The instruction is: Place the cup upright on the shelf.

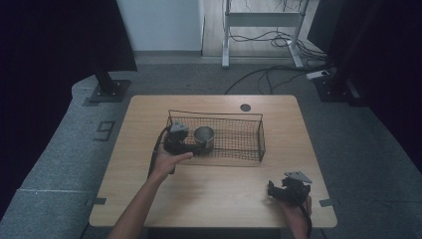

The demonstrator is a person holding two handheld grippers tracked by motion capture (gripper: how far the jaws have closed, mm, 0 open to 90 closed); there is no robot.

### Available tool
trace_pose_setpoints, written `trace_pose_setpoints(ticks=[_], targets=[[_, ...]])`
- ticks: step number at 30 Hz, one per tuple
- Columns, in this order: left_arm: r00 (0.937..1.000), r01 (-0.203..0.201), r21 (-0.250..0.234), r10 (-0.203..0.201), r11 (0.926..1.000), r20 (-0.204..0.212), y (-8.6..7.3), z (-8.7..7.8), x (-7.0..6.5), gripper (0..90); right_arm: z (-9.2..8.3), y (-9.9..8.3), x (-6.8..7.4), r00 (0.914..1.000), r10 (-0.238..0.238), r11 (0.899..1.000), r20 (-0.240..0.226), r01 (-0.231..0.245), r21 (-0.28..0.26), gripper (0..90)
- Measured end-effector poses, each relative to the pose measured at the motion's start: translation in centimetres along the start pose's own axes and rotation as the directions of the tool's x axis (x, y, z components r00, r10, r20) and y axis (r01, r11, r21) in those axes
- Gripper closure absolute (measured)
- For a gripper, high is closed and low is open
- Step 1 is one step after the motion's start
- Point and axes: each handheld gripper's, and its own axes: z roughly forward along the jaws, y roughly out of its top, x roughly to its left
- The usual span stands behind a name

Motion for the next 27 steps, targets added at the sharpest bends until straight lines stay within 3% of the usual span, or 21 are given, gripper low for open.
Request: trace_pose_setpoints(ticks=[4, 11, 17, 21, 27], targets=[[0.9996, -0.024, -0.008, 0.024, 0.9997, 0.014, -0.7, -0.8, -0.6, 11.4, 0.0, 0.0, 0.0, 1.0, 0.001, 1.0, 0.0, -0.001, 0.001, 6.7], [0.9986, -0.012, -0.046, 0.014, 0.9989, 0.051, -2.3, -2.8, -0.6, 12.4, 0.0, 0.0, 0.0, 1.0, 0.0, 1.0, 0.0, 0.0, -0.001, 6.7], [0.9991, -0.01, -0.043, 0.012, 0.999, 0.041, -4.7, -3.6, -0.2, 13.0, 0.0, 0.0, 0.0, 1.0, 0.0, 1.0, 0.0, 0.0, -0.001, 6.9], [0.9984, -0.032, -0.044, 0.034, 0.9985, 0.045, -5.9, -4.2, -0.1, 13.5, 0.0, 0.0, 0.0, 1.0, 0.0, 1.0, 0.0, 0.0, -0.001, 6.9], [0.998, 0.015, -0.056, -0.011, 0.9983, 0.063, -8.3, -5.5, 0.3, 13.4, 0.0, 0.0, 0.0, 1.0, 0.0, 1.0, 0.0, 0.0, -0.002, 7.2]])
